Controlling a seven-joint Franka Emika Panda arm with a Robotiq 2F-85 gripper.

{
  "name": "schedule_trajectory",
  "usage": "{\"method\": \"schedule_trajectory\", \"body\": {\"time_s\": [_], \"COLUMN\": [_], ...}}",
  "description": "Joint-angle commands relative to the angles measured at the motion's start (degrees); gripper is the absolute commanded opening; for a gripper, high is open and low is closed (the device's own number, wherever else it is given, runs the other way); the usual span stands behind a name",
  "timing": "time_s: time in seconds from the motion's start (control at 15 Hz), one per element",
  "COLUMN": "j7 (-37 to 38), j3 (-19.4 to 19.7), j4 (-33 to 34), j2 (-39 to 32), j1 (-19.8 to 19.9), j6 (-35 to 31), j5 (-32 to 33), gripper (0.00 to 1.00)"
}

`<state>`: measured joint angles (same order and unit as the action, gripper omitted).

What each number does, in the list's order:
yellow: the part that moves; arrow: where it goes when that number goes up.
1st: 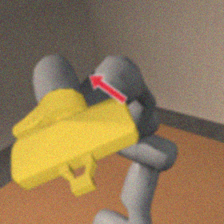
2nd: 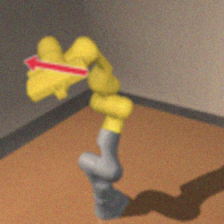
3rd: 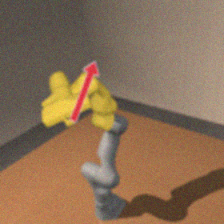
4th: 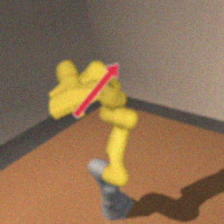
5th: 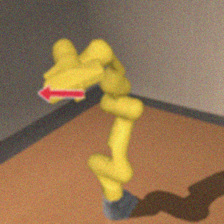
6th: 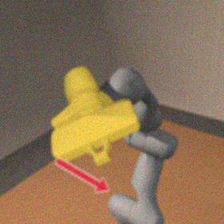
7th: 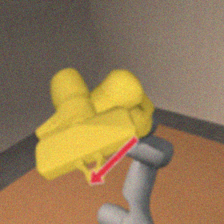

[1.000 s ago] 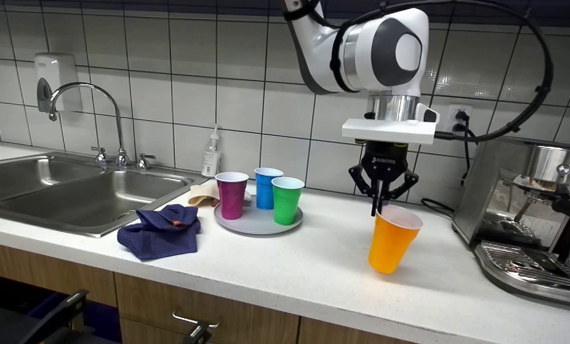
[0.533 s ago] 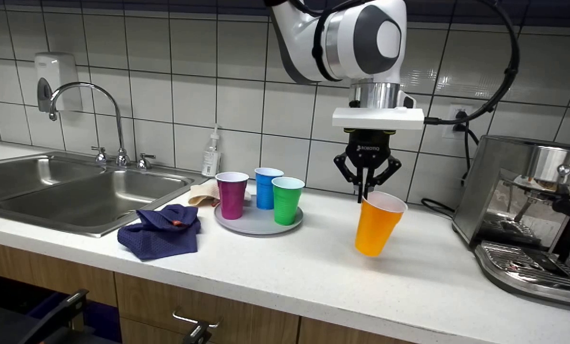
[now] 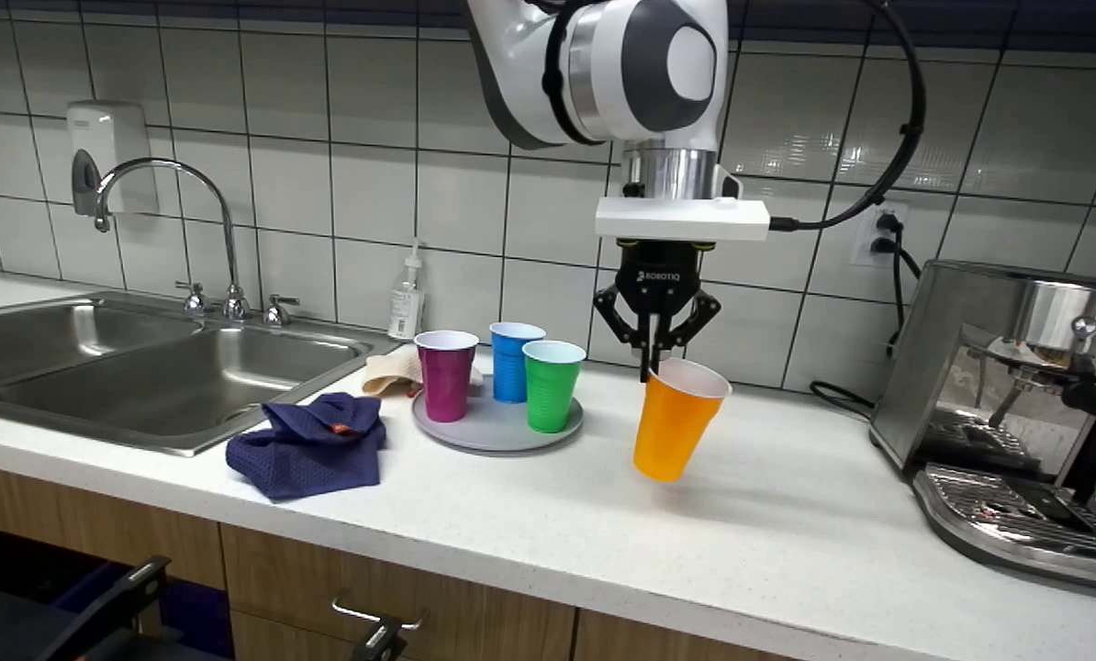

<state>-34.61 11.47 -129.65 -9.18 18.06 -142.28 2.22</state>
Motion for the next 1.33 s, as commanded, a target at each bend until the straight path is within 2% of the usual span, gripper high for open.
{"method": "schedule_trajectory", "body": {"time_s": [0.0,0.53,1.27], "j7": [-3.3,-8.2,-19.2], "j3": [-0.7,-0.8,-0.5], "j4": [-5.9,-13.4,-22.0], "j2": [5.8,11.9,17.7], "j1": [-1.1,-5.3,-11.2], "j6": [-1.6,-2.5,-11.3], "j5": [0.2,0.2,-1.9], "gripper": [0.01,0.01,0.01]}}
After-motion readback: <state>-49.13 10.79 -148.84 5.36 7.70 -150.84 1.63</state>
